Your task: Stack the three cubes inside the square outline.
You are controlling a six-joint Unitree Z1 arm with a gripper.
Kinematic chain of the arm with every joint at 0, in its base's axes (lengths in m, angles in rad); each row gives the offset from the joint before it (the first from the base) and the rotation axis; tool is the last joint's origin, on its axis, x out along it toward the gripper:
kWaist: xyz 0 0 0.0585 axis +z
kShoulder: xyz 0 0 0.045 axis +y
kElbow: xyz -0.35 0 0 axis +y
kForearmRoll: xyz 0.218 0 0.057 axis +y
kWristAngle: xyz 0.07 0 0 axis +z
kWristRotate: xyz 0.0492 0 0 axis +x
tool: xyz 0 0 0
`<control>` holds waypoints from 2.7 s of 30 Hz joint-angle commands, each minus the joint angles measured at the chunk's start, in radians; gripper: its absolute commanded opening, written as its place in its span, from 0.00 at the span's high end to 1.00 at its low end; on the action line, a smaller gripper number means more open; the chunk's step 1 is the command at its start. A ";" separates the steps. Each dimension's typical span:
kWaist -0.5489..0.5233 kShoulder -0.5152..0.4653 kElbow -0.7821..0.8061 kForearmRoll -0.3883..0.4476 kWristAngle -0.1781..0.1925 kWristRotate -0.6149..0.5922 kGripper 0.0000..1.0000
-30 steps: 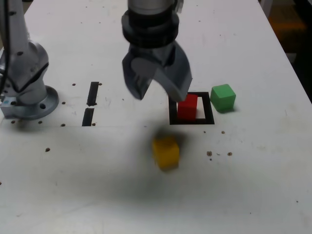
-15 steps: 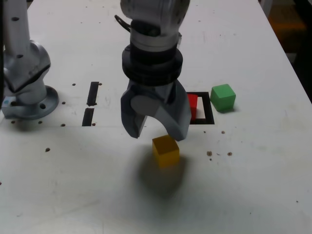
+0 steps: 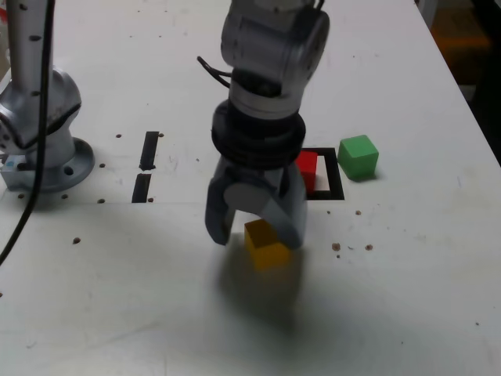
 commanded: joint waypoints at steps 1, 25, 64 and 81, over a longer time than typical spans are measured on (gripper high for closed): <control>0.006 0.010 -0.003 -0.005 -0.001 -0.004 0.28; 0.022 0.015 0.045 -0.071 0.025 -0.009 0.83; 0.150 -0.145 -0.191 0.317 0.068 0.266 0.87; 0.373 -0.007 -0.305 0.323 -0.036 0.522 0.87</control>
